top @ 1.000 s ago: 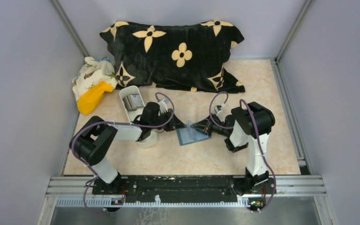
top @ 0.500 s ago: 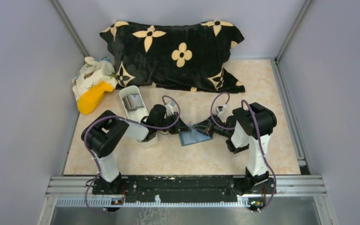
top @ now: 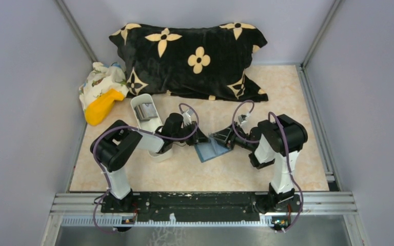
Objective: Take the credit cards out of the card holder
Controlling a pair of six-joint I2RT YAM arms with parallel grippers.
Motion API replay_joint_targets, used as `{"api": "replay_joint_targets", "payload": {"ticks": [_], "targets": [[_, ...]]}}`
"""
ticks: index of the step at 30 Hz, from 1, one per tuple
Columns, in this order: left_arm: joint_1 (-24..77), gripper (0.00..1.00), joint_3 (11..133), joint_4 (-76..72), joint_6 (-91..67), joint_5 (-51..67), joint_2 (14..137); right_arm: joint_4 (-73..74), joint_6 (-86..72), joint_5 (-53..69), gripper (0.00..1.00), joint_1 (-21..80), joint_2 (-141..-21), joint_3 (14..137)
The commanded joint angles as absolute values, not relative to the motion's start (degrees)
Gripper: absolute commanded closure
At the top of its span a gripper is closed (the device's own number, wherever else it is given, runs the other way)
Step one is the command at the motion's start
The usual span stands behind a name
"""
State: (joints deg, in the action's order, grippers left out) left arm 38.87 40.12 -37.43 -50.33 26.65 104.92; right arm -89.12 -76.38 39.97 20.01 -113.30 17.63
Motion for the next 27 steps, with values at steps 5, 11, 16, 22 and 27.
{"api": "replay_joint_targets", "payload": {"ticks": [5,11,16,22,27], "targets": [[39.37,0.79,41.72,-40.22,-50.1,28.08,106.03,-73.82,-62.24,32.13,0.5,19.25,-98.65,15.61],[39.46,0.79,42.35,-40.72,-50.4,28.44,106.79,-45.35,-49.02,23.1,0.5,19.16,-83.41,19.38],[39.87,0.79,43.26,-41.22,-50.69,28.92,107.73,-38.63,-45.52,22.58,0.5,18.59,-82.36,21.04],[40.25,0.79,44.09,-41.33,-50.79,28.93,108.4,-48.74,-49.14,25.95,0.5,18.63,-88.93,18.61],[40.34,0.79,45.08,-40.96,-50.61,29.08,109.24,-49.96,-49.7,26.36,0.5,18.63,-89.41,18.37]]}}
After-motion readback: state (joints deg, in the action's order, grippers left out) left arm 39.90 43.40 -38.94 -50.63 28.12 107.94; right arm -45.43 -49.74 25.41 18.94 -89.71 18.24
